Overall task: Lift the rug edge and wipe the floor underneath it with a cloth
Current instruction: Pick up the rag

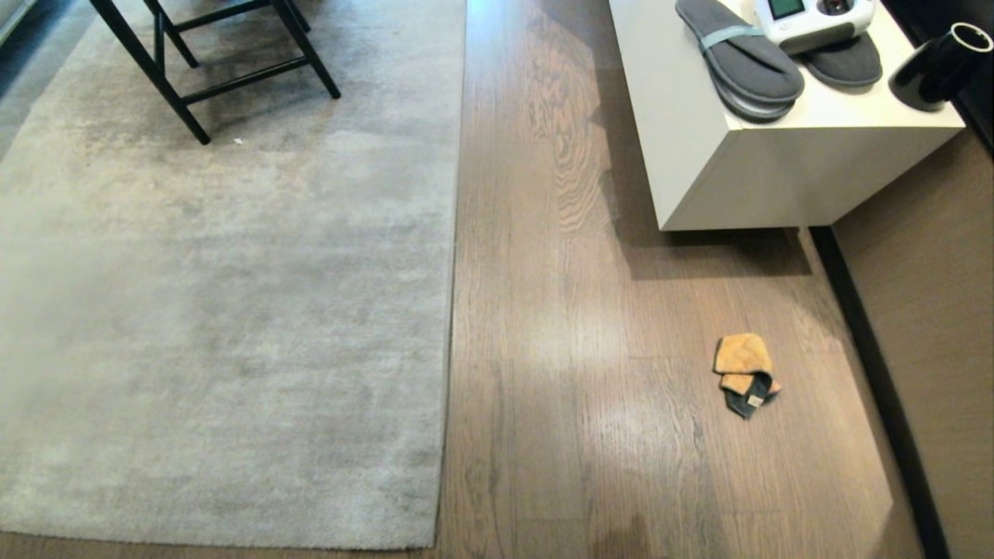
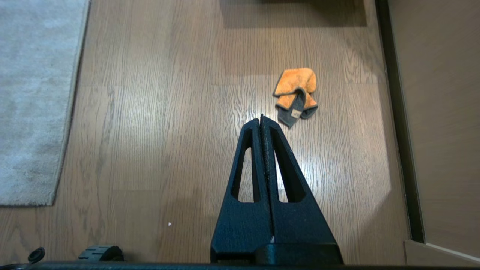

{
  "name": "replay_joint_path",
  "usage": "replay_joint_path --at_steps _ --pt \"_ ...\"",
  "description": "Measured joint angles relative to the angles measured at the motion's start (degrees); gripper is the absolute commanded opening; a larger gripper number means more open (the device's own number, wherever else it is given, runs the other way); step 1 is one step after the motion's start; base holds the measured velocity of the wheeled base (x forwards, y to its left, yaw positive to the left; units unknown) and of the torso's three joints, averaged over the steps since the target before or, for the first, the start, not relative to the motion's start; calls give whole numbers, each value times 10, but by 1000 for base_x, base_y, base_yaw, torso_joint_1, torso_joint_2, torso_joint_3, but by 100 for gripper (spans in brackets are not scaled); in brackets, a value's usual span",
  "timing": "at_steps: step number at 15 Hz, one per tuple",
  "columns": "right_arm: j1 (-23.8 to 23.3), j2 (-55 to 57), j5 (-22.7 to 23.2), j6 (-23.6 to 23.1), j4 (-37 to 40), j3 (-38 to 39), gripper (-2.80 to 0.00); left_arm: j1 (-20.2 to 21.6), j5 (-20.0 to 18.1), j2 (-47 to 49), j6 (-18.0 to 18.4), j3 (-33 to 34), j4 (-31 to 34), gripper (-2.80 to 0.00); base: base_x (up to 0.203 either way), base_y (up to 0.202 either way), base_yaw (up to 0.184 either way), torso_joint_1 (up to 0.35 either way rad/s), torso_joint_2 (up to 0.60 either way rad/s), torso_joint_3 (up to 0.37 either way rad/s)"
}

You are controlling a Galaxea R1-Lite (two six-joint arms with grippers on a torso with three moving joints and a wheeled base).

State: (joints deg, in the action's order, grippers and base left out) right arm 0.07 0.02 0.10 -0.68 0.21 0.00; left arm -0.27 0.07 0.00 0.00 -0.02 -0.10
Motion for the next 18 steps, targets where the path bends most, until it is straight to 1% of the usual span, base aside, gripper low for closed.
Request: replay_joint_path --at_steps 18 --pt "0 0 0 0 0 0 -280 0 0 0 0 -1 0 -280 0 0 0 1 2 -199"
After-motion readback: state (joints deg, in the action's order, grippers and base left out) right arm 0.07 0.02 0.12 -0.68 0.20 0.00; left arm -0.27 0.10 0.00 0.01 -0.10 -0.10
